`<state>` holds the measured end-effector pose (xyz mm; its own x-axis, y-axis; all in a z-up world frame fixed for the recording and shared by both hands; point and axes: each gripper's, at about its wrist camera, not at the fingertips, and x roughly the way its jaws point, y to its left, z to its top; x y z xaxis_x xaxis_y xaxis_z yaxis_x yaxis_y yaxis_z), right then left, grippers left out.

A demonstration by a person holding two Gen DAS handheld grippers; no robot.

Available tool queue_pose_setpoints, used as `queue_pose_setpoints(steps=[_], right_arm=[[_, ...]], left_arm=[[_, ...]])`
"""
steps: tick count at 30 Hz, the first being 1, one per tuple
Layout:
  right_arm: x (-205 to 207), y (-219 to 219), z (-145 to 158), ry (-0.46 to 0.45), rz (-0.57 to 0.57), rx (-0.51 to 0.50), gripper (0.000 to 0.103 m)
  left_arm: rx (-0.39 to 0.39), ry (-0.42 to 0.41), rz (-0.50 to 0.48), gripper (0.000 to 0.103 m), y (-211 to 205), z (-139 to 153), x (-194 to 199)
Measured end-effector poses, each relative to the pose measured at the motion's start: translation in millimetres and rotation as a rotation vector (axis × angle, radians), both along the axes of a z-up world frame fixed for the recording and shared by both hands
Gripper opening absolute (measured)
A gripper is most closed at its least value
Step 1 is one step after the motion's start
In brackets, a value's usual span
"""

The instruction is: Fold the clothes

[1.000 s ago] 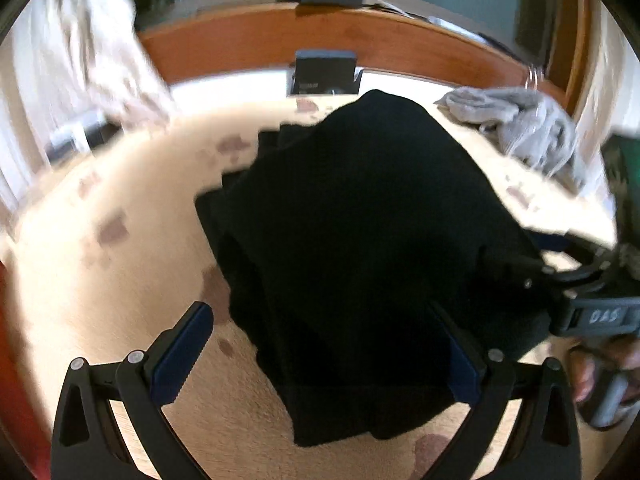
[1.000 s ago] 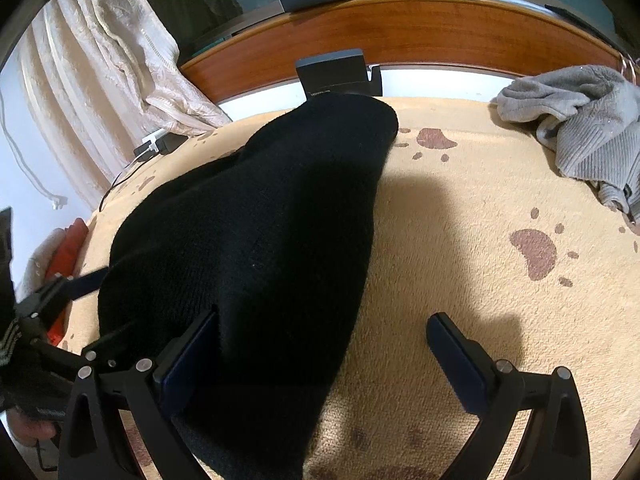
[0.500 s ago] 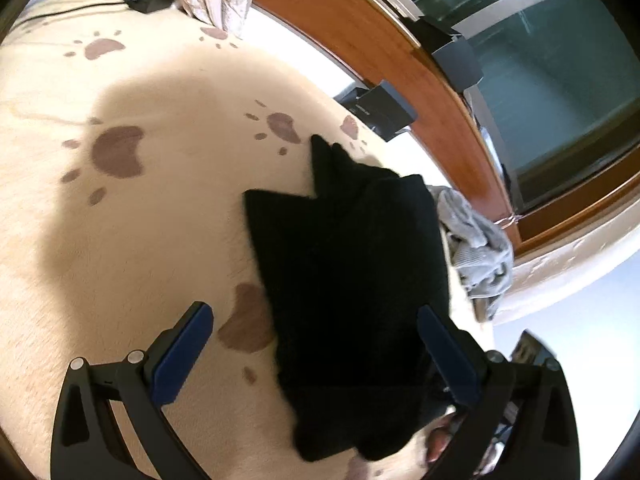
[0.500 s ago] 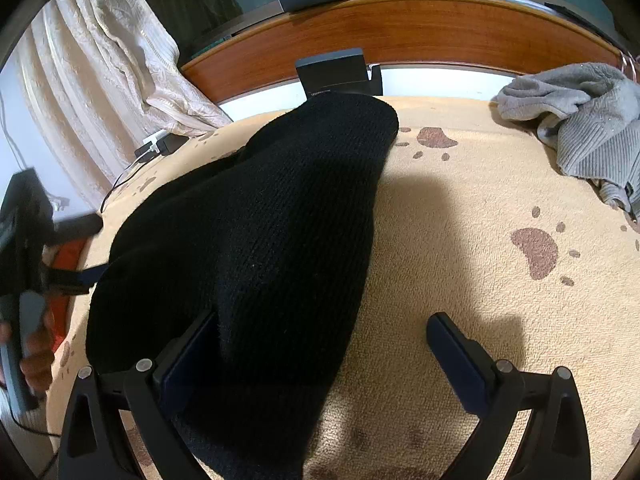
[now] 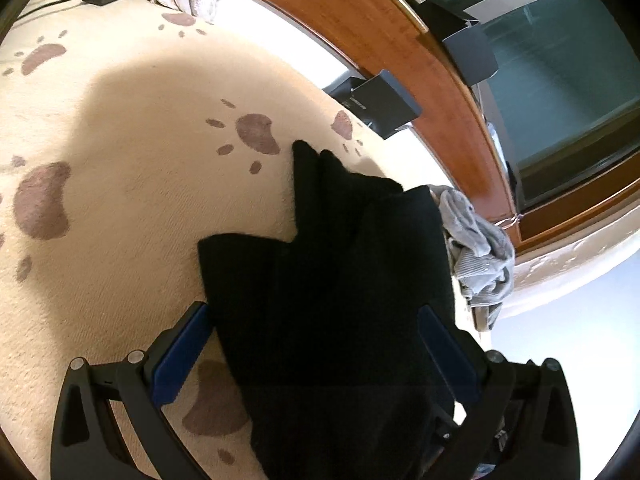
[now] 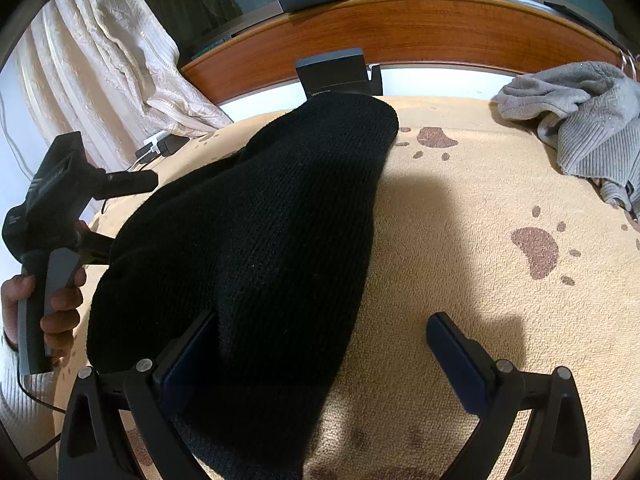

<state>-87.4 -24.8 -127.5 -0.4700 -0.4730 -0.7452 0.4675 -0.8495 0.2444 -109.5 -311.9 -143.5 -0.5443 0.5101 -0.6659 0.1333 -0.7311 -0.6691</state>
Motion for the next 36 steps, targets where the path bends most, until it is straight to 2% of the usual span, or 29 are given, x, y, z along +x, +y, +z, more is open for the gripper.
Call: queue_pose_setpoints(steps=[6, 10, 13, 17, 20, 21, 22, 23, 25, 36], right_arm=[[-0.1, -0.1, 0.0, -0.001, 0.0, -0.001, 0.103], [-0.3, 0.1, -0.1, -0.001, 0.0, -0.001, 0.103], [-0.5, 0.3, -0.1, -0.001, 0.001, -0.001, 0.103], [-0.6, 0.7, -0.2, -0.001, 0.001, -0.001, 0.103], [-0.8, 0.8, -0.2, -0.001, 0.002, -0.001, 0.103], [-0.8, 0.8, -0.2, -0.001, 0.002, -0.001, 0.103], [-0.9, 1.0, -0.2, -0.002, 0.002, -0.001, 0.103], [-0.9, 1.1, -0.2, -0.002, 0.002, -0.001, 0.103], [-1.0, 1.1, -0.2, -0.002, 0.003, -0.001, 0.103], [-1.0, 1.1, -0.5, -0.003, 0.0, -0.006, 0.103]], left_arm=[[-0.003, 0.034, -0.068, 0.103, 12.7, 4.9, -4.6], [0.024, 0.056, -0.107, 0.103, 16.2, 7.5, -6.1], [-0.002, 0.035, -0.098, 0.102, 14.4, 2.2, -7.4], [0.005, 0.04, -0.087, 0.101, 11.4, -1.7, -5.8], [-0.005, 0.046, -0.091, 0.094, 11.7, -2.4, -4.5], [-0.003, 0.043, -0.087, 0.083, 10.4, -4.0, -4.4], [0.001, 0.037, -0.081, 0.066, 8.2, -6.2, -4.4], [0.005, 0.031, -0.074, 0.058, 6.1, -8.5, -4.5], [0.046, 0.031, -0.064, 0.05, -0.1, -14.0, -4.0], [-0.02, 0.069, -0.093, 0.048, 6.7, -11.6, -2.6]])
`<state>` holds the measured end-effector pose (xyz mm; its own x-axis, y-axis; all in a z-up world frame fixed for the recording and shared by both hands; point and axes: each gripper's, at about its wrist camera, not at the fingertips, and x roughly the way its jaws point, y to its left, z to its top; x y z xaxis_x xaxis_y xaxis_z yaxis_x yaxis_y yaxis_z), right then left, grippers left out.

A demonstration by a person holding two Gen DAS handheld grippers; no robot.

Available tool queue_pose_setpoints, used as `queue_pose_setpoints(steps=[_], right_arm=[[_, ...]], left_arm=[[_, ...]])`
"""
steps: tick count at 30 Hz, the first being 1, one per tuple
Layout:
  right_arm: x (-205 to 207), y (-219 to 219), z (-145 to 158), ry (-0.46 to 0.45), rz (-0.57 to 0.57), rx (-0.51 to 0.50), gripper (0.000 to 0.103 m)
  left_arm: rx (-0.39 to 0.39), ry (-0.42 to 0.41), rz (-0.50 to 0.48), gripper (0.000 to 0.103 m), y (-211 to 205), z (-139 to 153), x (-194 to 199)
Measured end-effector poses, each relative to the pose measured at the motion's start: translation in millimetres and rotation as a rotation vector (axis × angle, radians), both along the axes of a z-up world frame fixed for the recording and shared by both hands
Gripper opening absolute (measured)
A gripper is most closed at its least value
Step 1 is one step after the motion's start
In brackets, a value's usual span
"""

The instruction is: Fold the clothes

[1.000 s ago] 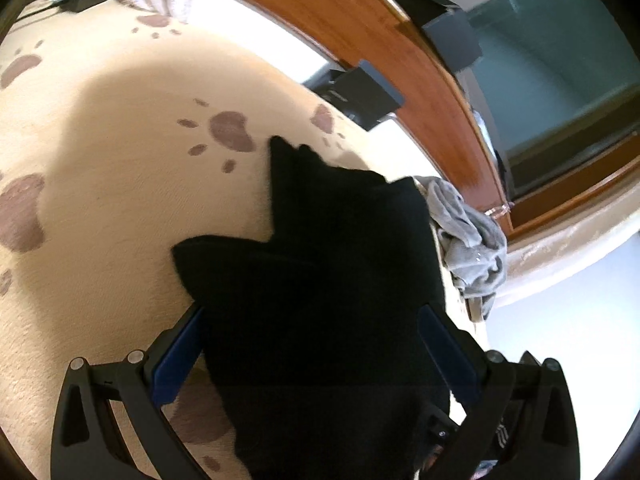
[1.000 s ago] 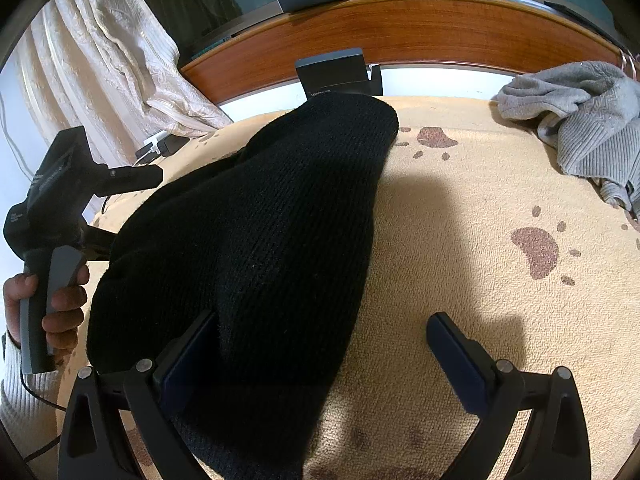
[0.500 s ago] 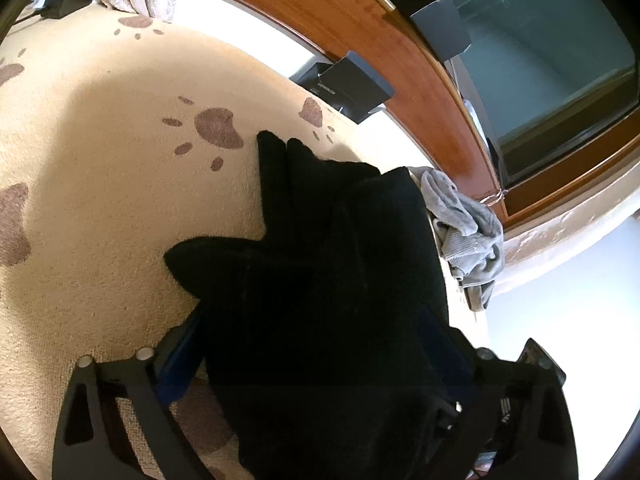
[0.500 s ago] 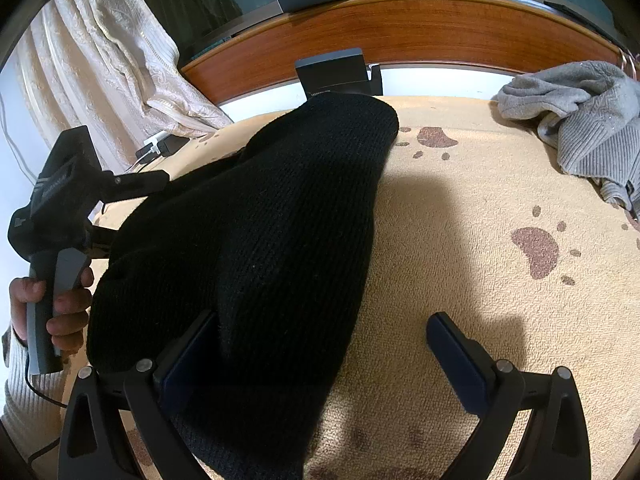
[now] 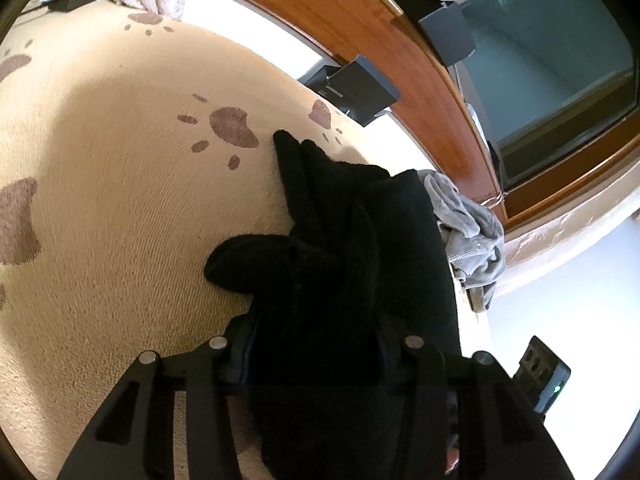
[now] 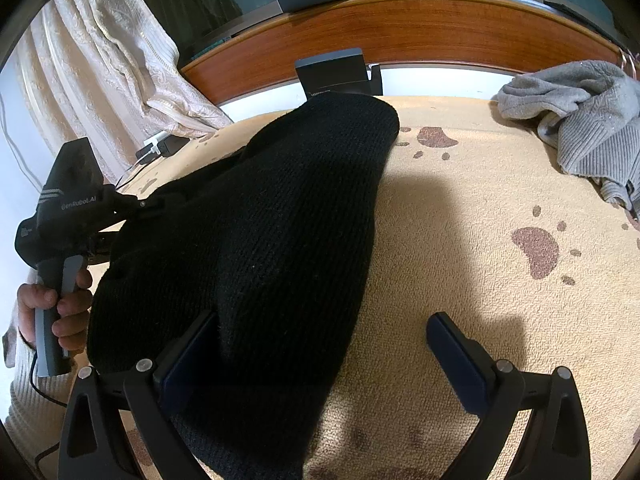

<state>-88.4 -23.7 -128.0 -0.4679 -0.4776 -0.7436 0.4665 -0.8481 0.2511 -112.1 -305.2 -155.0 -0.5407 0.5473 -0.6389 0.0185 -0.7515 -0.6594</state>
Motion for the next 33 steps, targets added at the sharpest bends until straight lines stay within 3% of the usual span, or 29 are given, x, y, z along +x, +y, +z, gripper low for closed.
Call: queue_pose_setpoints(steps=[12, 16, 21, 27, 28, 32, 33], right_arm=[[-5.6, 9.8, 1.9, -0.032, 0.008, -0.058, 0.103], [-22.5, 25.2, 11.5, -0.098, -0.03, -0.147, 0.103], [-59.5, 39.2, 23.9, -0.108, -0.068, -0.272, 0.103], [-99.9, 27.1, 1.5, -0.235, -0.033, -0.366, 0.102], [-101.8, 23.2, -2.2, -0.246, -0.017, -0.376, 0.099], [-105.2, 11.3, -11.9, -0.283, 0.029, -0.414, 0.056], [-105.5, 11.4, -13.6, -0.282, 0.033, -0.422, 0.056]], left_arm=[[-0.036, 0.016, -0.02, 0.047, 2.2, 3.1, 2.9], [-0.006, 0.006, -0.024, 0.048, -1.6, -0.8, 1.1], [0.006, 0.004, -0.031, 0.049, -2.7, -2.0, 0.0], [0.033, 0.001, -0.034, 0.051, -5.4, -3.6, -0.7], [0.035, 0.002, -0.035, 0.051, -5.4, -3.6, -0.8], [0.044, 0.006, -0.041, 0.051, -5.7, -4.0, -1.1], [0.046, 0.008, -0.043, 0.051, -5.8, -4.1, -1.2]])
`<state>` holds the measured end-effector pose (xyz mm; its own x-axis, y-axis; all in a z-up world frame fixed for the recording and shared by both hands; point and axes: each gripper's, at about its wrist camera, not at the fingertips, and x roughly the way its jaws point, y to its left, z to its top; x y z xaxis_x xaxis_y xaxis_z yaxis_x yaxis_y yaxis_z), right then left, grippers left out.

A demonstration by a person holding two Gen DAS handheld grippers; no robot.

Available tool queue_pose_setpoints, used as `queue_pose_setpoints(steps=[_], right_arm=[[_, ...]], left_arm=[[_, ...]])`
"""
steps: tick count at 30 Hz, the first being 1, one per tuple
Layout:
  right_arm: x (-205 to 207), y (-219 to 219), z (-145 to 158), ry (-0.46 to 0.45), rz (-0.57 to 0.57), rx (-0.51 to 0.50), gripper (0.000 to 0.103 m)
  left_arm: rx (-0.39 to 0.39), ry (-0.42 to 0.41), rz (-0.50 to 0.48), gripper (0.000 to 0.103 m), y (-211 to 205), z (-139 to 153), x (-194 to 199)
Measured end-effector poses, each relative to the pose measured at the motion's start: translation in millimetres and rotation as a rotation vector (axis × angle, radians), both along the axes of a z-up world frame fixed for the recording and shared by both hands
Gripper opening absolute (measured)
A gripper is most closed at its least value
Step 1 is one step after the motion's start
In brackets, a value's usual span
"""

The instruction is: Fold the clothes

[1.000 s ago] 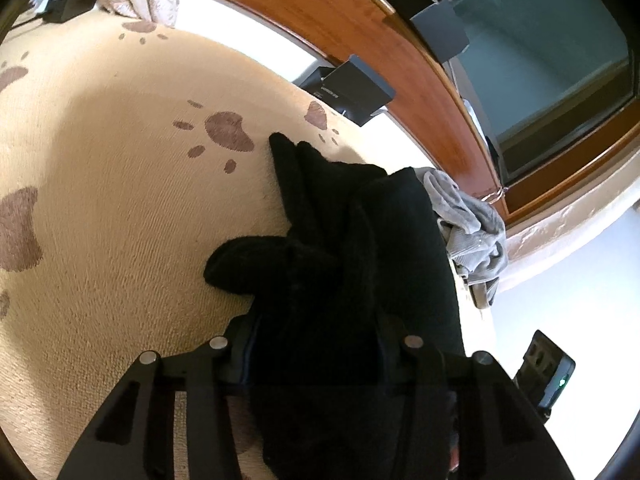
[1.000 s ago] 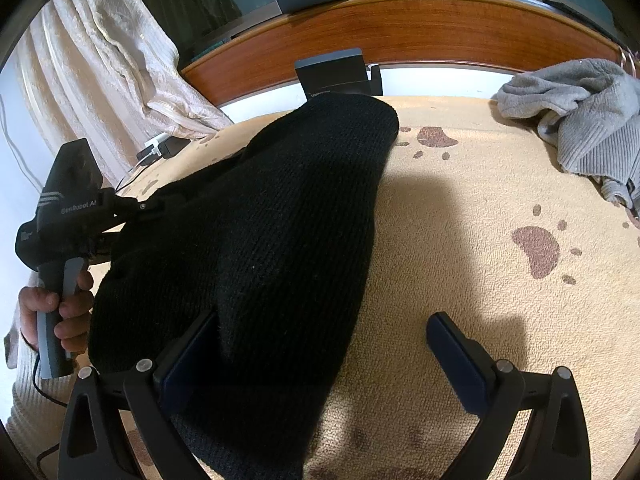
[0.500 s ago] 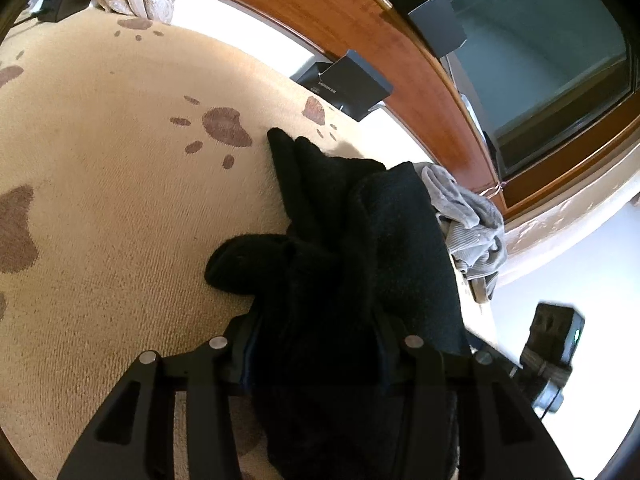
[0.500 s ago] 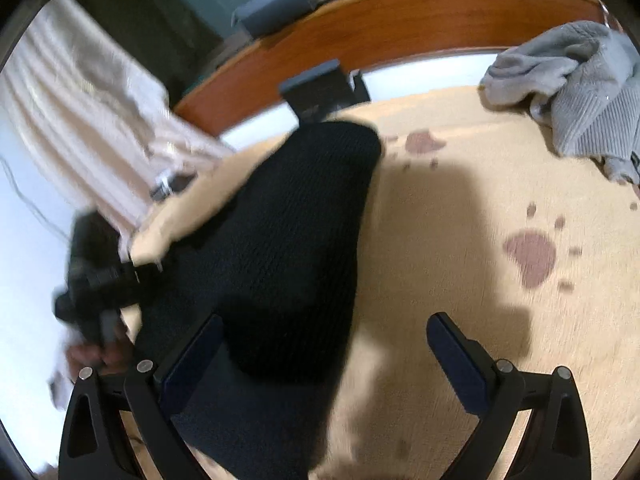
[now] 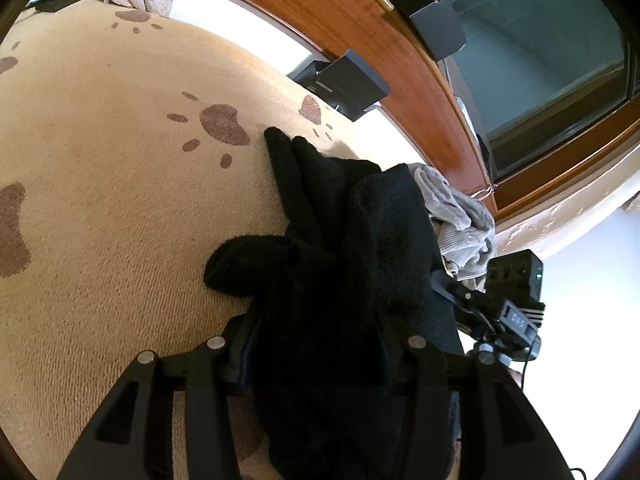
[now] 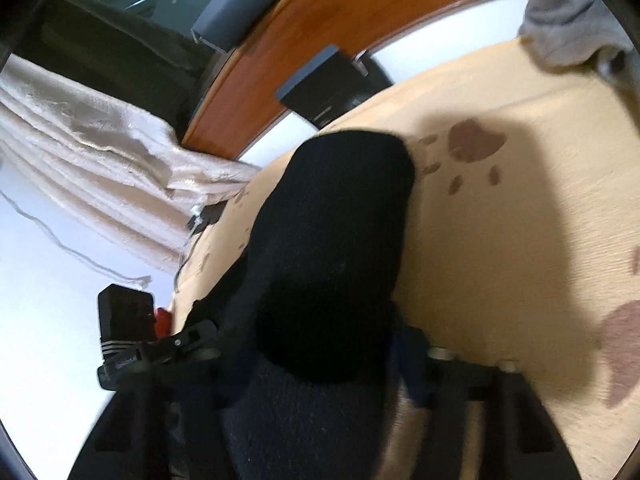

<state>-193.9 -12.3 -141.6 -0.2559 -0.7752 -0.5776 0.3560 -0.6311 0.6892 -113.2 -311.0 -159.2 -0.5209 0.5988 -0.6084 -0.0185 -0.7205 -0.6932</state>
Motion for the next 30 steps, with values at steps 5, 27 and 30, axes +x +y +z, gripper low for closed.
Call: queue_pose_setpoints(steps=[5, 27, 30], right_arm=[[-0.3, 0.8, -4.2, 0.004, 0.012, -0.027, 0.055], [42.9, -6.0, 50.1, 0.258, -0.011, -0.035, 0.036], [48.5, -6.5, 57.2, 0.278, -0.013, -0.034, 0.036]], left_arm=[[0.015, 0.005, -0.006, 0.051, -0.3, -0.8, -0.3], [-0.027, 0.088, 0.041, 0.034, 9.7, 27.8, 13.3], [-0.026, 0.103, 0.043, 0.033, 10.8, 34.9, 16.6]])
